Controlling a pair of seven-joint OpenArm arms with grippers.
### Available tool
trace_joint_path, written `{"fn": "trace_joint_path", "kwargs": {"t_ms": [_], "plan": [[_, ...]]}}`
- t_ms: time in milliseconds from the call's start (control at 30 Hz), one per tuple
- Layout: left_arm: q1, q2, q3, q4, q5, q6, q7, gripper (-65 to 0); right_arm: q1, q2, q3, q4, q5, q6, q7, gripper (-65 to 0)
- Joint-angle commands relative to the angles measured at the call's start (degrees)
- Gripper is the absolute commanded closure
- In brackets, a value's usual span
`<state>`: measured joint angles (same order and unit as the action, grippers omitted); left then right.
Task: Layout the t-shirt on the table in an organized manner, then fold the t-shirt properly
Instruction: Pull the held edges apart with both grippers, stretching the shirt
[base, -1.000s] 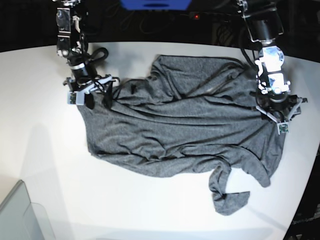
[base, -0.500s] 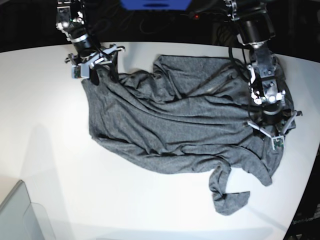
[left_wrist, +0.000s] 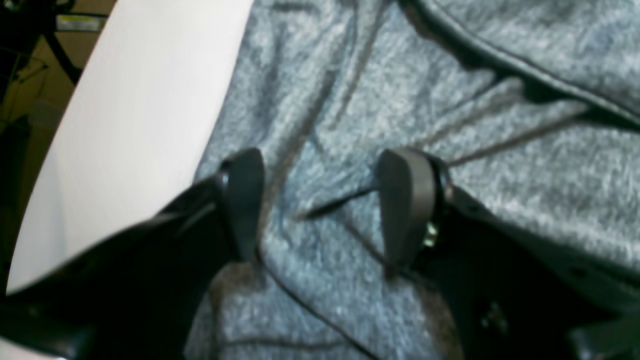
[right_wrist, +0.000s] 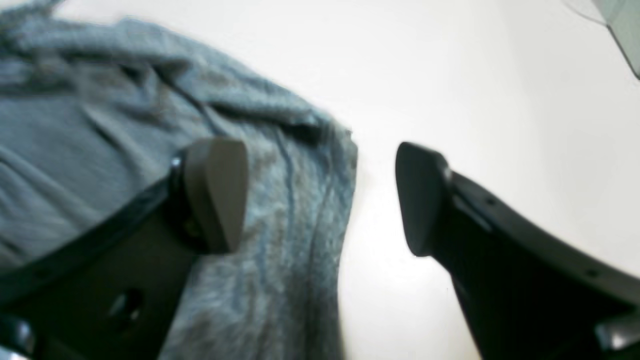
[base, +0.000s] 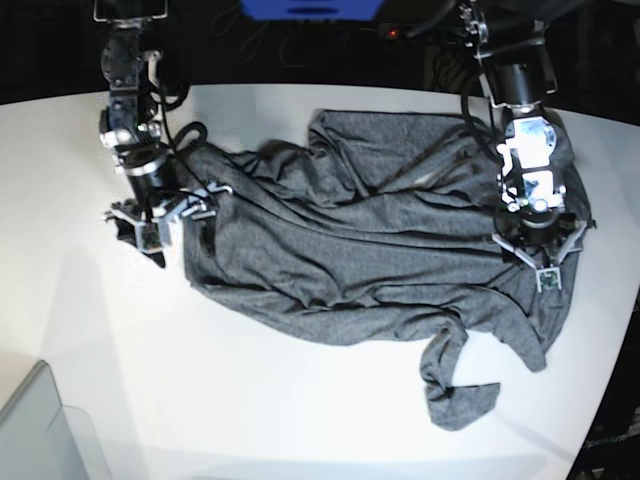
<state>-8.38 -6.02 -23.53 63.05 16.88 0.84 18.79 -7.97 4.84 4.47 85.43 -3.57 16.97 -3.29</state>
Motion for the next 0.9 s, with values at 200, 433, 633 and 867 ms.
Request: {"fn": "trace_joint_path", "kwargs": {"t_ms": [200, 433, 633, 867], "plan": [[0.9, -0.3, -0.1, 1.0, 0.6, 0.0, 1.7, -36.0, 14.1, 0.5, 0.1, -12.2, -2.4, 0.5, 1.9, -47.4], [0.9, -0.3, -0.1, 1.8, 0.7, 0.0, 2.2, -35.9, 18.6, 0.5, 0.0, -17.1, -2.4, 0.5, 1.9, -46.9], [0.7, -0.3, -0.1, 1.4, 0.7, 0.0, 1.8, -35.9, 17.2, 0.3, -1.5, -17.5, -2.4, 0.5, 2.0, -46.9], [0.6, 0.0, 0.0, 1.3, 0.7, 0.0, 1.8, -36.1, 19.2, 0.5, -4.0, -24.3, -2.4, 0.5, 2.0, -46.9]]}}
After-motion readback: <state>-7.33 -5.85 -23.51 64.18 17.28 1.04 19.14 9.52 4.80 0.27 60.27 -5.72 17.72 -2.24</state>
